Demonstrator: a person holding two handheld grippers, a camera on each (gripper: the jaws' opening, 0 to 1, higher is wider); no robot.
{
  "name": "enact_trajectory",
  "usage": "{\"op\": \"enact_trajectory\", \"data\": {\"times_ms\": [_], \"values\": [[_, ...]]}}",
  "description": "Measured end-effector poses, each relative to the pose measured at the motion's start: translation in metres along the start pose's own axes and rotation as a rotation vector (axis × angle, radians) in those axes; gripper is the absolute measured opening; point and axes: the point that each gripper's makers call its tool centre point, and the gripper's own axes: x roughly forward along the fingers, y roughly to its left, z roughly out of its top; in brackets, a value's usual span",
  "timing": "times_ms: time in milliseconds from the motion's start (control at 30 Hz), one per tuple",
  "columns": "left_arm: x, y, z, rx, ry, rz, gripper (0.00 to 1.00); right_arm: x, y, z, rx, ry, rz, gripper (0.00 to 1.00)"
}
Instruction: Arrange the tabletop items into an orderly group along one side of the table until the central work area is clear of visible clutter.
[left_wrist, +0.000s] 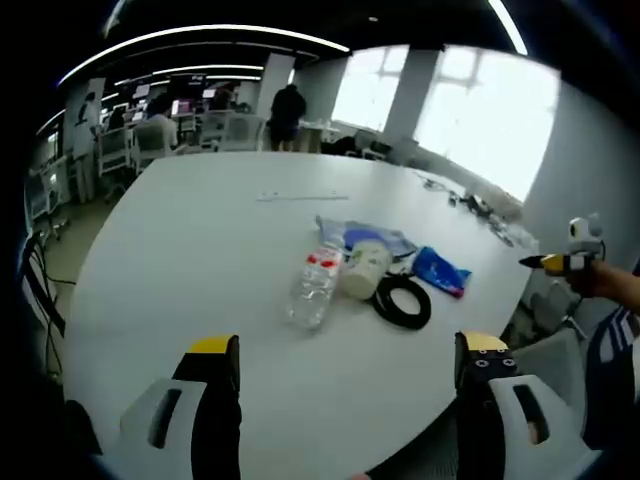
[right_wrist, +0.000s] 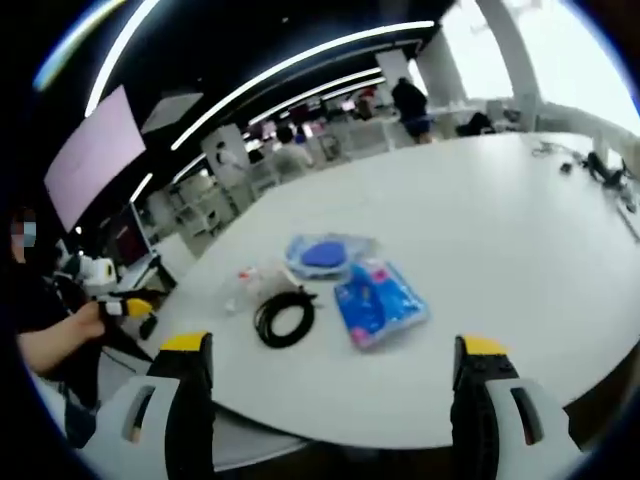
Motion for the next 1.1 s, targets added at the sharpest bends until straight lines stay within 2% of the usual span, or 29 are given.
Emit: {"op": "enact_trajectory", "data": {"times_ms": [267,367,767,1000,1100], "values": [[-0.002,-0.007,0.000,-0.003,0.024,0.034,0.86,0.005,-0.007,0.005,-0.010,0.009,0.032,0.97],[-0.005,-0.011,0.006,0.000,0.017,0.045,0.86,0.009,-0.011,0.009,0.024,-0.008,0.052,0.97],[-0.003,-0.014,0.008,-0.006,0.042,0.118,0.87,0.015,-0.029,0.009,0.024,0.030,0.099,0.97],[0.006,-0.013,0.010,0.002,0.061,0.094,0.86,0.014,-0.034,0.010,0.020,0.037,0.073,0.96],[0.007,-0.010,0.014,-0.013,0.042,0.102,0.86,0.018,-0.031,0.008,0.016,0.064,0.086,0.96]]}}
